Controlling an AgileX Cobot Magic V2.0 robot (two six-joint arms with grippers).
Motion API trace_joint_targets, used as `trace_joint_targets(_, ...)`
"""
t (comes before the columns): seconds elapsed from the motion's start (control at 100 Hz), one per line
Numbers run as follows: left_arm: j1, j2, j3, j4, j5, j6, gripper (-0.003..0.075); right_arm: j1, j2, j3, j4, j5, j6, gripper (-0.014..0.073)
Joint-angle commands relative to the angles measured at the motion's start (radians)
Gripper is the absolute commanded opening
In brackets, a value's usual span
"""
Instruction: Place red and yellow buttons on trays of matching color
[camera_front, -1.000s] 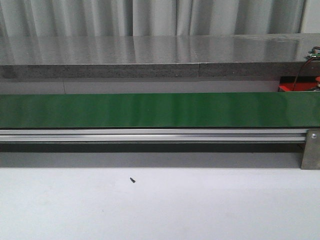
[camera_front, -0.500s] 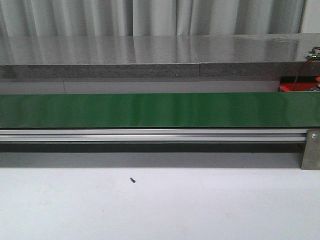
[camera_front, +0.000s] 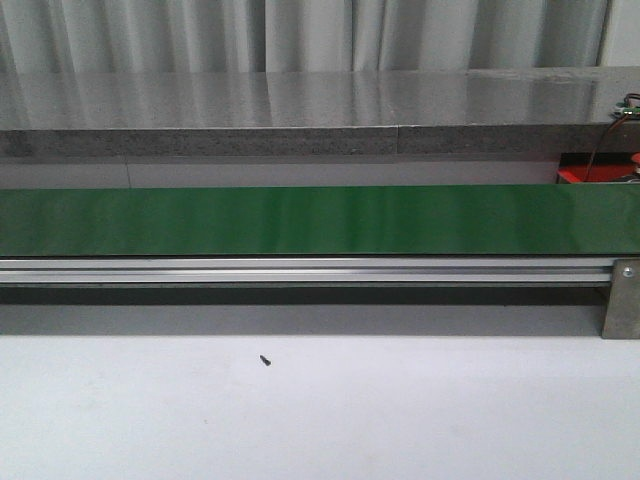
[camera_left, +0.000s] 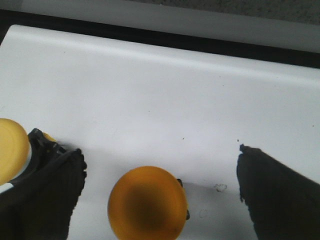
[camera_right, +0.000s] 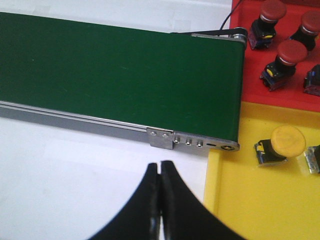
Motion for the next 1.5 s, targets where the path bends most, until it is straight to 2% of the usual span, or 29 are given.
trace_joint_targets(0.0, -0.005, -0.056, -0.034, -0.004, -0.056, -0.004, 0.0578, 0.001, -0.008, -0.026, 0.012, -0.049, -0.008, -0.0068)
trace_joint_targets(0.78, -0.005, -0.031, -0.034, -0.001, -0.043, -0.004, 0.0568, 0.001, -0.008, -0.026, 0.012, -0.049, -0.008, -0.0068)
trace_joint_targets(0.9, -0.005, -0.031, -0.034, 0.001, -0.043, -0.004, 0.0504, 0.001, -0.008, -0.026, 0.012, -0.049, -0.008, -0.0068)
trace_joint_targets(1.3, -0.005, -0.031, -0.034, 0.025, -0.04, -0.004, 0.0199, 0.001, -0.008, -0.026, 0.012, -0.049, -0.008, -0.0068)
trace_joint_targets(1.37, -0.001, -0.034, -0.034, 0.025, -0.031, -0.004, 0.0165, 0.001, -0.008, -0.026, 0.012, -0.049, -0.008, -0.0068)
trace_joint_targets(1.49, 0.001, -0.057, -0.034, 0.025, -0.009, -0.004, 0.0155, 0.001, -0.008, -0.026, 0.012, -0.049, -0.008, -0.0068)
